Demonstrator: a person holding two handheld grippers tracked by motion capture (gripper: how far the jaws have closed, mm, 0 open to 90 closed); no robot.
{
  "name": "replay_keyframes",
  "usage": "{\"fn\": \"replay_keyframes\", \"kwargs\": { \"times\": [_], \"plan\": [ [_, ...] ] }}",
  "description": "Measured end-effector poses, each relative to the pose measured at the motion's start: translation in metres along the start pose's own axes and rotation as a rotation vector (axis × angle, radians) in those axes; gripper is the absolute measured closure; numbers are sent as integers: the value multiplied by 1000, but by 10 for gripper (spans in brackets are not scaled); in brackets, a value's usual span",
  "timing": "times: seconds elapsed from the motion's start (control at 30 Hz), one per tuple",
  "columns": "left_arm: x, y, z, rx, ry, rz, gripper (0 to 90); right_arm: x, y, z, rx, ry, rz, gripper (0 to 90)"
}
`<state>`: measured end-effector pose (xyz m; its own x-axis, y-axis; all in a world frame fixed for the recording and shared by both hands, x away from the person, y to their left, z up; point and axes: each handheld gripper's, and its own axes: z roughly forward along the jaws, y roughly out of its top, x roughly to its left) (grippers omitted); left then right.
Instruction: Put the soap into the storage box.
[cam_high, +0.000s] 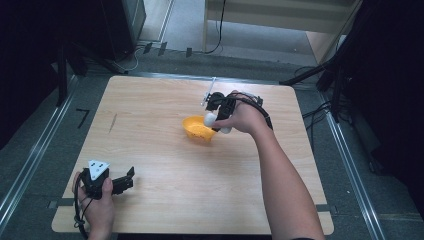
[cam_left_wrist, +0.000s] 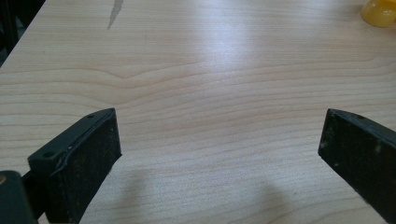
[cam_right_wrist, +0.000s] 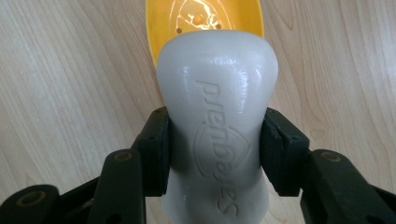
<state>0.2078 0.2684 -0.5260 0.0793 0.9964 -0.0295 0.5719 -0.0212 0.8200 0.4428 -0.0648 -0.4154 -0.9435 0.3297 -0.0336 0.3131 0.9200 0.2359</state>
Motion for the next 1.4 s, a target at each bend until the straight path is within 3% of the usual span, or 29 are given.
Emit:
{"fn": "replay_keyframes", "kwargs": {
  "times": [0.93,1.4],
  "plan": [
    [1,0,0,0,-9,-6,0,0,35,26,9,13,-34,510],
    [1,0,0,-1,-13,-9,0,1,44,38,23,15,-94,509]
  ]
}}
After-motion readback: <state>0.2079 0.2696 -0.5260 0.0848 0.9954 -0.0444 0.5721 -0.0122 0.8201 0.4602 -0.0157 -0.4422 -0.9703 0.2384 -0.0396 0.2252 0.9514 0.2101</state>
